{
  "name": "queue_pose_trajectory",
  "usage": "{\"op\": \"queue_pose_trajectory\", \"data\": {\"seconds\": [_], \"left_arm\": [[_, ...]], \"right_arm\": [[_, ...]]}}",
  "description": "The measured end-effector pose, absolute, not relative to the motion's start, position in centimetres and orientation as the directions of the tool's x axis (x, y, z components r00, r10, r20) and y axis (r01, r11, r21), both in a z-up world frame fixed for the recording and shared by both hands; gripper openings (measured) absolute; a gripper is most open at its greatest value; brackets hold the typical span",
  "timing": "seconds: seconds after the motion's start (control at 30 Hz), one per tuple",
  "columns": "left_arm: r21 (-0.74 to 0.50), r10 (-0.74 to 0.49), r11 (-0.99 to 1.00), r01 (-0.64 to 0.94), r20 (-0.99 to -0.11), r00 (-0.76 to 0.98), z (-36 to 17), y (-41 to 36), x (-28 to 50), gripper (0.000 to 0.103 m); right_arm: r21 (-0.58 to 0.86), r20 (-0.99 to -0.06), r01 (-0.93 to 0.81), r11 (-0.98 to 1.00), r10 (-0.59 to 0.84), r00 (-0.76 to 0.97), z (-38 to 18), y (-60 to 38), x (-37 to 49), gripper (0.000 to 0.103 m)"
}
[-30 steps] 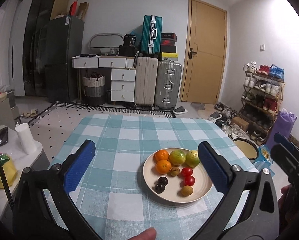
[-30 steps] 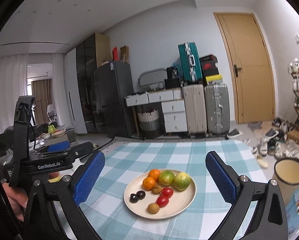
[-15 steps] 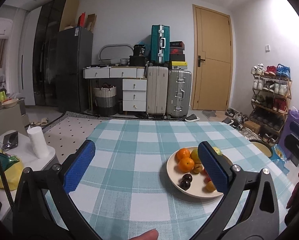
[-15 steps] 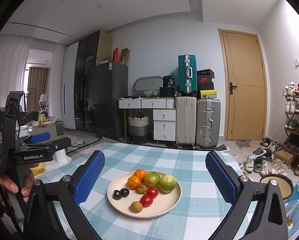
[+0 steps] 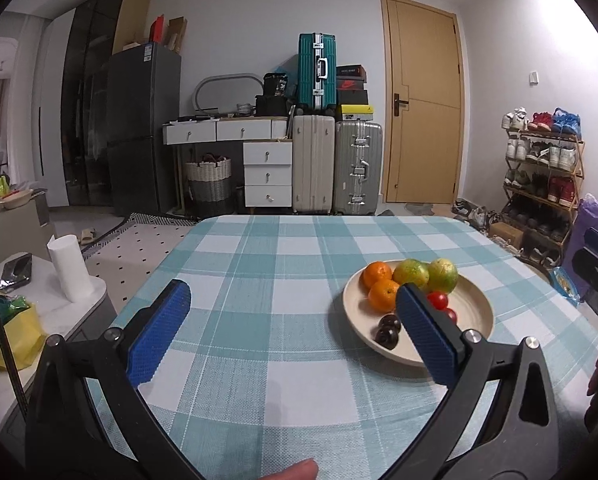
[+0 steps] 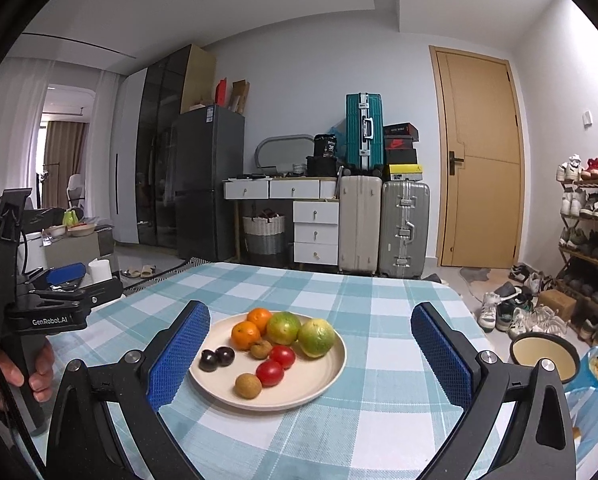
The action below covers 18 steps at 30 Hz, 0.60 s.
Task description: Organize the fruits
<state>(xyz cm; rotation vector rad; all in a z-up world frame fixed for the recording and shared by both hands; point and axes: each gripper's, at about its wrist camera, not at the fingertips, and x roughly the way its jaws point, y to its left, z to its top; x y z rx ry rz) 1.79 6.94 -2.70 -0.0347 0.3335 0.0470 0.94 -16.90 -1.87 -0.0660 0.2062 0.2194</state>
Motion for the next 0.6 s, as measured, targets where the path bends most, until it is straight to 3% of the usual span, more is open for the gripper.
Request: {"op": "queue_pose_trajectory", "data": {"seconds": [0.17, 0.6], "left_arm": [[-0.074, 0.036, 0.995, -0.065, -0.338, 0.941, -3.8, 7.5, 2.4, 0.103], [-0.012, 0.08, 0.996, -0.091, -0.372, 0.925, -4.9, 6.8, 3.9, 0.103]], "right_arm": [[-0.051, -0.238, -0.227, 0.973, 0.209, 0.948, -2.9, -17.1, 1.3, 0.103], [-0.029, -0.334, -0.248, 0.968, 0.225, 0.915, -4.3, -17.4, 3.2, 0.103]]}}
